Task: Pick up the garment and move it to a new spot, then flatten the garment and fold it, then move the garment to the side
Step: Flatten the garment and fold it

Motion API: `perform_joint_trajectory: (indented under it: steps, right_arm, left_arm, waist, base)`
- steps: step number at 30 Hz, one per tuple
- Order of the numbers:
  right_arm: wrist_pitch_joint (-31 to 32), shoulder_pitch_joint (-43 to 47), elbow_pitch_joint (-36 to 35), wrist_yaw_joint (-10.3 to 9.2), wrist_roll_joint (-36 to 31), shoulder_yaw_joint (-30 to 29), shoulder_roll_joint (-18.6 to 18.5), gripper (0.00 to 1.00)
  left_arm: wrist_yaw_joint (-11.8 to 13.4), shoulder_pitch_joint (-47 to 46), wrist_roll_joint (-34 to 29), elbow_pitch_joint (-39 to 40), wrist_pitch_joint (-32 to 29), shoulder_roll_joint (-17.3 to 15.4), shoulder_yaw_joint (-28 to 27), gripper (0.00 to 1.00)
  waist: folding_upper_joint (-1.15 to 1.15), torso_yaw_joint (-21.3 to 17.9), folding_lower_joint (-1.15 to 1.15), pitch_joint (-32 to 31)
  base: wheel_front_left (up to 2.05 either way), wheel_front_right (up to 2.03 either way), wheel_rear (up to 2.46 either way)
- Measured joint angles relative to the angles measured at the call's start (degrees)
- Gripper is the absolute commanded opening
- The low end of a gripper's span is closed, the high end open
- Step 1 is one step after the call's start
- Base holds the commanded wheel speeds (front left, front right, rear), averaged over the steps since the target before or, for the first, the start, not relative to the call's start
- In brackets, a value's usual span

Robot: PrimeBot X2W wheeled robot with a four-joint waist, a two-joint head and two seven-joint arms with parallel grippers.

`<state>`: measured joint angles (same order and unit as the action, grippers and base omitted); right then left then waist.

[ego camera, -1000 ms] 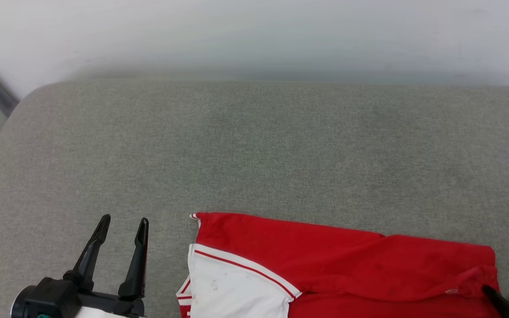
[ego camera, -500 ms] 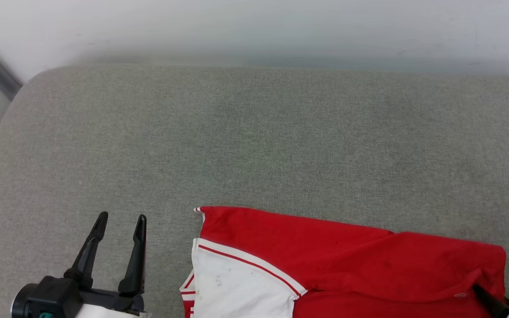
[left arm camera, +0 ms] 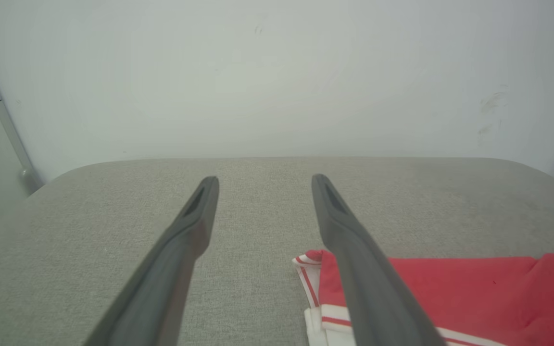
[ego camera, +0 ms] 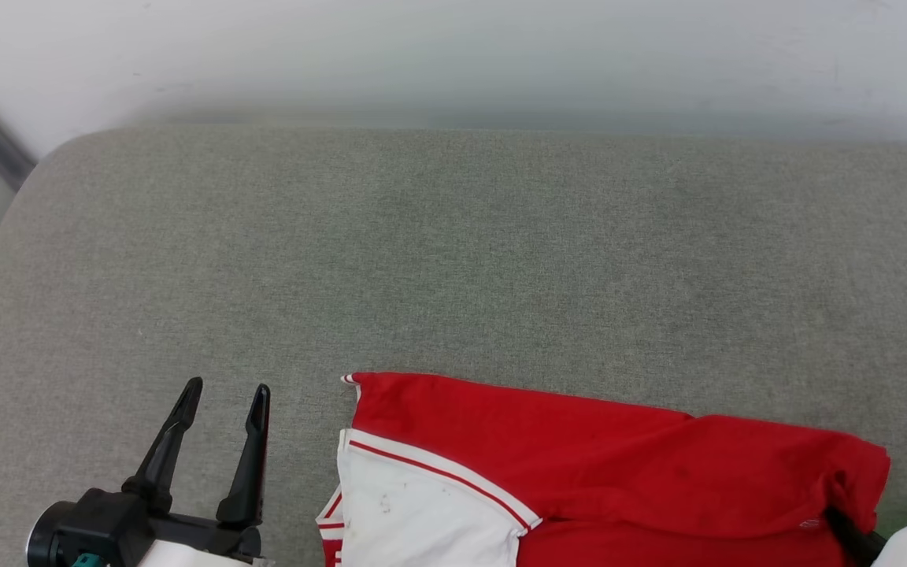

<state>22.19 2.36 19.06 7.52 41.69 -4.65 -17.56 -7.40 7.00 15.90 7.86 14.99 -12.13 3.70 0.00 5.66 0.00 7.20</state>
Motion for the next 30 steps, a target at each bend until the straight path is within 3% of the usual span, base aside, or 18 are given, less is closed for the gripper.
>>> perform_joint_trajectory:
  steps: [5, 13, 18, 22, 27, 30]
  right_arm:
    - [-2.15, -0.37, 0.85, 0.03, -0.2, -0.6, -1.79, 0.0]
    - [-4.01, -1.42, 4.26, 0.01, -3.08, -6.31, -7.06, 0.0]
    - [-3.39, -1.72, 3.44, 0.0, -3.87, -6.75, -7.56, 0.0]
    - [2.09, 0.0, -5.32, -0.02, 0.59, -3.77, -5.99, 0.0]
    - [6.57, 2.26, -13.93, -0.02, -0.8, -2.45, -5.31, 0.0]
    - [9.87, 3.12, -18.5, -0.02, -1.48, -2.34, -1.75, 0.0]
  left_arm:
    - [0.0, 0.15, 0.05, 0.2, 0.0, 0.0, -0.43, 1.0]
    - [0.0, 0.45, 0.04, -0.21, 0.0, -0.18, -0.18, 1.0]
    - [0.0, 0.76, 0.04, -0.52, 0.0, -0.2, -0.21, 1.0]
    - [0.0, 1.3, 0.4, -0.94, 0.0, 0.01, 0.18, 1.0]
    - [0.0, 1.51, 0.4, -1.25, 0.0, 0.36, 0.83, 1.0]
    - [0.0, 1.51, 0.49, -1.46, 0.0, 0.48, 1.34, 1.0]
  waist:
    - [0.0, -0.56, 0.0, -0.52]
    - [0.0, -1.48, 0.0, -0.96]
    - [0.0, -2.02, 0.0, -1.65]
    - [0.0, -2.66, 0.0, -2.93]
    - [0.0, -2.89, 0.0, -3.96]
    - [0.0, -2.64, 0.0, -4.5]
  base:
    - [0.0, 0.0, 0.0]
    - [0.0, 0.0, 0.0]
    - [0.0, 0.0, 0.0]
    - [0.0, 0.0, 0.0]
    - [0.0, 0.0, 0.0]
    - [0.0, 0.0, 0.0]
